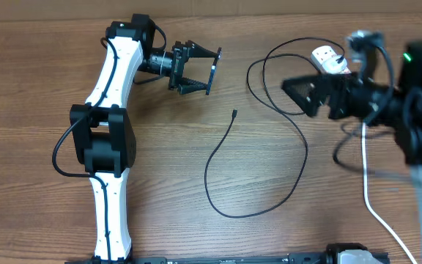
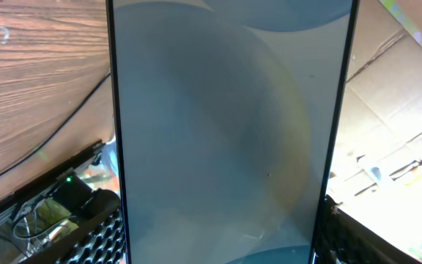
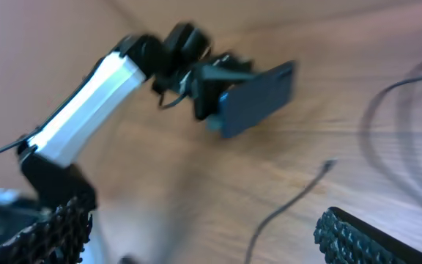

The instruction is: Plug charger to phone and switch on socket

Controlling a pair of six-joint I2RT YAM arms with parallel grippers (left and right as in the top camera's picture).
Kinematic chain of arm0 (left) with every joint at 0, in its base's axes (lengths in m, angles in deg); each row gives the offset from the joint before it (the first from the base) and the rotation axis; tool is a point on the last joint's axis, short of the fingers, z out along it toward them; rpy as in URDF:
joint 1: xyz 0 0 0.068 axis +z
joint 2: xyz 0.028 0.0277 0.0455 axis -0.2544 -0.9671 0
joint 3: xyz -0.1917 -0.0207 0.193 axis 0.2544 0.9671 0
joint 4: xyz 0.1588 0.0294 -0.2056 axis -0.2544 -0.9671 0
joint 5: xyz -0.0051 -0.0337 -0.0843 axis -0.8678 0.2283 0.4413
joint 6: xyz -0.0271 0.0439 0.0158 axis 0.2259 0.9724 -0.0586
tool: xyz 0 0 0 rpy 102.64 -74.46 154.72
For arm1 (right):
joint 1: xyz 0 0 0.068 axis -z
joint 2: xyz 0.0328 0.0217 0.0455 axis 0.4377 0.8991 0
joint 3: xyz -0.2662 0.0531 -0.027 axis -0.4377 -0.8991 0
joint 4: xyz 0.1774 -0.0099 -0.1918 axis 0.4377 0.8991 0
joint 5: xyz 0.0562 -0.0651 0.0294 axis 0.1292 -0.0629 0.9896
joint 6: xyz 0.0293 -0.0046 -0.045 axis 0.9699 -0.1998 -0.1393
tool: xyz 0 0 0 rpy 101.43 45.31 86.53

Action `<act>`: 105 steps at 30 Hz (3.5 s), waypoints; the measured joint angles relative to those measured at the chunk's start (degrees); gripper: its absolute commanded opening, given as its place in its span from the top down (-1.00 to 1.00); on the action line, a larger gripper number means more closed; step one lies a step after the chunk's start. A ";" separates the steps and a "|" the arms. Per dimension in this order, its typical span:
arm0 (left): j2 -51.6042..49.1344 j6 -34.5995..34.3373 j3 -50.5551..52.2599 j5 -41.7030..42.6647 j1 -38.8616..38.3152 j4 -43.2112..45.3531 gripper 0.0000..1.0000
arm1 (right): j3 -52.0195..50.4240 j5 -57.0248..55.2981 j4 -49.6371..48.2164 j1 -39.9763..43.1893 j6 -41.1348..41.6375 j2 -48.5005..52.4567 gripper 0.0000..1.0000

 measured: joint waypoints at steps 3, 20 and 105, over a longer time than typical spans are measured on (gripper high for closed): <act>0.00 -0.46 -0.02 -1.99 -0.02 -0.02 -0.44 | 0.13 -2.01 1.36 -4.17 0.50 5.44 -0.99; 0.00 -8.96 -0.02 -12.26 -6.43 4.48 -0.46 | 0.22 -52.19 -6.88 -30.10 36.26 19.54 -0.99; 0.00 9.94 -0.39 -51.91 -0.50 0.85 -0.99 | 0.35 -41.92 -23.61 -18.97 1.16 51.28 -1.00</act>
